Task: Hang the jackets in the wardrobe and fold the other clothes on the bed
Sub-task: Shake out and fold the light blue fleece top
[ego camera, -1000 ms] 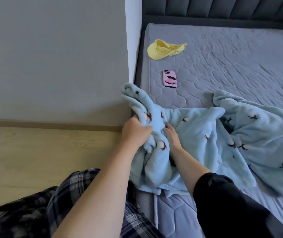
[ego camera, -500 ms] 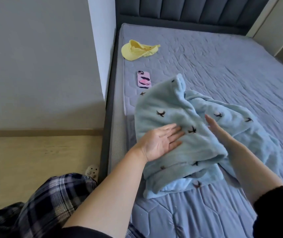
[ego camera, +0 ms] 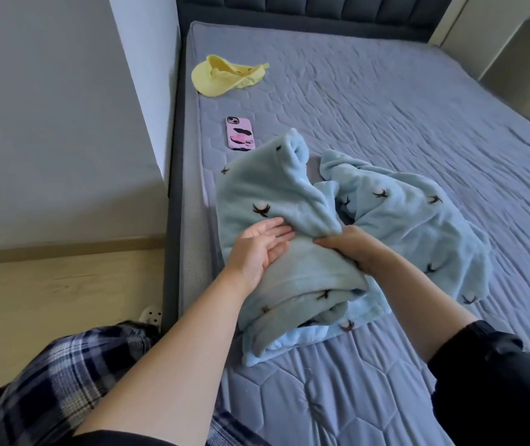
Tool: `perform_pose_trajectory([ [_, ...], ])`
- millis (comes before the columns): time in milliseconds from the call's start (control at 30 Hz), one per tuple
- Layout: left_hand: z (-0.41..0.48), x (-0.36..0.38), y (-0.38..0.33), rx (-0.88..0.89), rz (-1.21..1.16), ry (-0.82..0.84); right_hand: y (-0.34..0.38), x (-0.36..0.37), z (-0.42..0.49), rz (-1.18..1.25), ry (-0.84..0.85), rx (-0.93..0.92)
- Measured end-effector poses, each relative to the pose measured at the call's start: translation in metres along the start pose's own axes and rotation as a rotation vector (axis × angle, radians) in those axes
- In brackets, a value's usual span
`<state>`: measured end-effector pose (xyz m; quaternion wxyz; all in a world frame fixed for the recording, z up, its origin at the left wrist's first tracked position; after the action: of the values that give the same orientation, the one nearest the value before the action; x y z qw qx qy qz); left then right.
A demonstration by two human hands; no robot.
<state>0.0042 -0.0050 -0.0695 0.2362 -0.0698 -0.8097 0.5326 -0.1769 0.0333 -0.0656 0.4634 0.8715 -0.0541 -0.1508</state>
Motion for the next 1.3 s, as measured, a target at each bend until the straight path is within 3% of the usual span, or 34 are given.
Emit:
perform_pose_trajectory([
  [100, 0.0, -0.003, -0.011, 0.269, 0.558, -0.078, -0.012, -0.03, 0.0, 0.124, -0.169, -0.005],
  [200, -0.001, 0.014, -0.004, 0.502, 1.182, -0.047, -0.033, -0.059, 0.006, -0.007, -0.344, 0.033],
  [300, 0.001, 0.021, 0.023, 0.454, 1.55, -0.04, -0.057, -0.068, 0.014, -0.304, -0.391, 0.129],
  [400, 0.009, 0.009, 0.038, 0.253, 1.309, -0.05, -0.07, -0.064, 0.019, -0.453, -0.301, 0.185],
  [533, 0.014, -0.013, 0.048, -0.026, 0.512, -0.088, -0.072, -0.047, 0.026, -0.382, -0.318, 0.187],
  [600, 0.015, -0.02, 0.053, -0.141, 0.35, -0.081, -0.074, -0.038, 0.023, -0.393, -0.327, 0.226],
  [700, 0.017, -0.031, 0.048, -0.174, 0.308, -0.143, -0.057, -0.028, 0.015, -0.334, -0.358, 0.151],
  [833, 0.014, -0.065, -0.008, -0.076, 0.49, -0.19, -0.039, 0.023, -0.006, -0.024, -0.128, -0.001],
  [900, 0.01, -0.086, -0.038, -0.081, 0.781, -0.168, -0.042, 0.051, -0.017, 0.172, -0.068, -0.054],
  [967, 0.008, -0.101, -0.054, -0.009, 1.234, -0.313, -0.053, 0.079, -0.02, 0.124, -0.022, -0.036],
  [1033, 0.004, -0.086, -0.053, 0.156, 1.524, -0.412, -0.063, 0.096, -0.018, 0.063, -0.037, 0.018],
  [1133, 0.004, -0.059, -0.013, 0.134, 1.766, -0.312, -0.068, 0.097, -0.016, 0.026, -0.071, 0.015],
  [1233, 0.013, -0.057, 0.009, 0.144, 1.882, -0.324, -0.046, 0.076, -0.012, 0.06, -0.124, -0.156],
  [1300, 0.018, -0.055, 0.019, 0.139, 1.928, -0.336, -0.021, 0.049, -0.005, 0.239, -0.247, -0.301],
])
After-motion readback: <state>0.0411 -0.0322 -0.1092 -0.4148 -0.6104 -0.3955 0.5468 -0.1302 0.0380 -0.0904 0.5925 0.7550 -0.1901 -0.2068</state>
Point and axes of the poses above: each hand's wrist, its own z-axis towards the middle knuckle, its own x-axis out of the palm, y = z × x, the point moved 6 cm from there along z, towards the middle knuckle, and after that the axes turned 13 degrees about z, right-handed, at the moved point
